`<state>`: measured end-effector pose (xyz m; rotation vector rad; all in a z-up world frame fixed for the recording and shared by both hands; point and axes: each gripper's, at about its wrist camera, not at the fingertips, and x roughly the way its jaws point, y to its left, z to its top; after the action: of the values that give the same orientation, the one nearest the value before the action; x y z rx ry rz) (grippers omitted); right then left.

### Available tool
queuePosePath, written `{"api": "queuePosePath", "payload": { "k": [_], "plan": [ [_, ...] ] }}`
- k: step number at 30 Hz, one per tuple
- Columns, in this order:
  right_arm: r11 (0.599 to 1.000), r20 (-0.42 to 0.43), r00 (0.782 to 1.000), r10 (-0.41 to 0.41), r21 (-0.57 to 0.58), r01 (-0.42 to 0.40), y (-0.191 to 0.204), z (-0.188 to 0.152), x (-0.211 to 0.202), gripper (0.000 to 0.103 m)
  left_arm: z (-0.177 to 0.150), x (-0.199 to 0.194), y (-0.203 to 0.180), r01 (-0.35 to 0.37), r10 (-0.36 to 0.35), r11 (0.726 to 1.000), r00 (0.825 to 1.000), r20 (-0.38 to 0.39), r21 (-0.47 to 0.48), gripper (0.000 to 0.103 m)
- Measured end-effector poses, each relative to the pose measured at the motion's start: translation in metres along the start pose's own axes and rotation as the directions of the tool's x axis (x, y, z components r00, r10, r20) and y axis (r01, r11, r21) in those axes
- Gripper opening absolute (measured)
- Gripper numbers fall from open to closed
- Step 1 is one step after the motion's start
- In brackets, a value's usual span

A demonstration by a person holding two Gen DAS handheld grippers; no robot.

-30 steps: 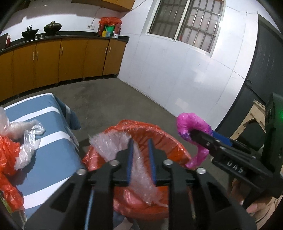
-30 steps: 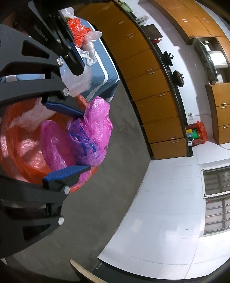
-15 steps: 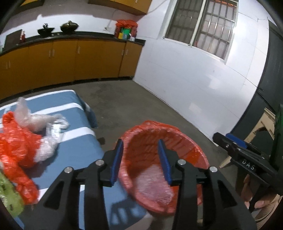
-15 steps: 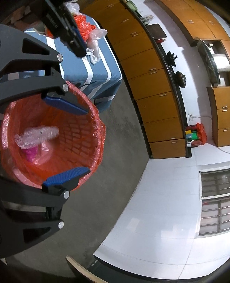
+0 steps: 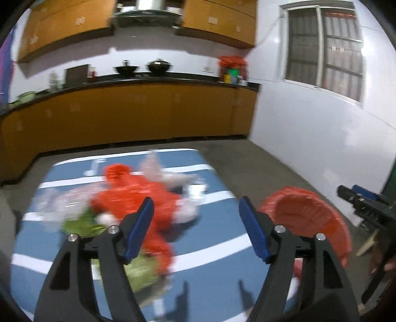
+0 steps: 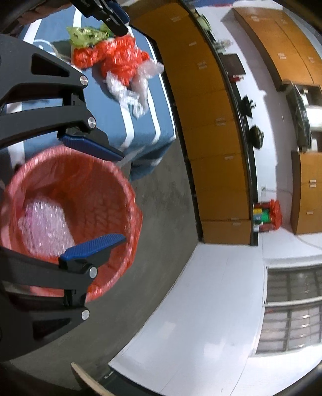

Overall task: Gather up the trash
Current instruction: 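Return both tools to the table and open them over the bags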

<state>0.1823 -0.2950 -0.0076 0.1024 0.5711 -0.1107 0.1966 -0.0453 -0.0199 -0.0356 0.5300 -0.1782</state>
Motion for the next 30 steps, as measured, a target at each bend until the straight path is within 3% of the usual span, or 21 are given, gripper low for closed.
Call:
{"api": "queuePosePath", "payload": {
  "k": [5, 14, 23, 30],
  "plan": [
    [0.997, -0.004, 0.998, 0.067, -0.036, -0.067, 0.038, 0.001, 0.004, 0.061, -0.008, -0.019, 0.052, -0.122, 0.124, 0.991, 0.992, 0.016, -0.061, 0.075],
    [0.972, -0.044, 0.977, 0.207, -0.107, -0.211, 0.121, -0.003, 0.023, 0.061, -0.025, -0.047, 0.133, -0.304, 0.309, 0.942, 0.951, 0.019, -0.142, 0.08],
    [0.925, -0.118, 0.938, 0.327, -0.162, -0.343, 0.2, -0.015, 0.045, 0.061, -0.04, -0.056, 0.178, -0.358, 0.364, 0.911, 0.931, -0.006, -0.204, 0.081],
    [0.908, -0.186, 0.925, 0.331, -0.206, -0.366, 0.245, -0.031, 0.07, 0.057, -0.047, -0.057, 0.206, -0.373, 0.378, 0.895, 0.925, -0.027, -0.244, 0.081]
  ]
}}
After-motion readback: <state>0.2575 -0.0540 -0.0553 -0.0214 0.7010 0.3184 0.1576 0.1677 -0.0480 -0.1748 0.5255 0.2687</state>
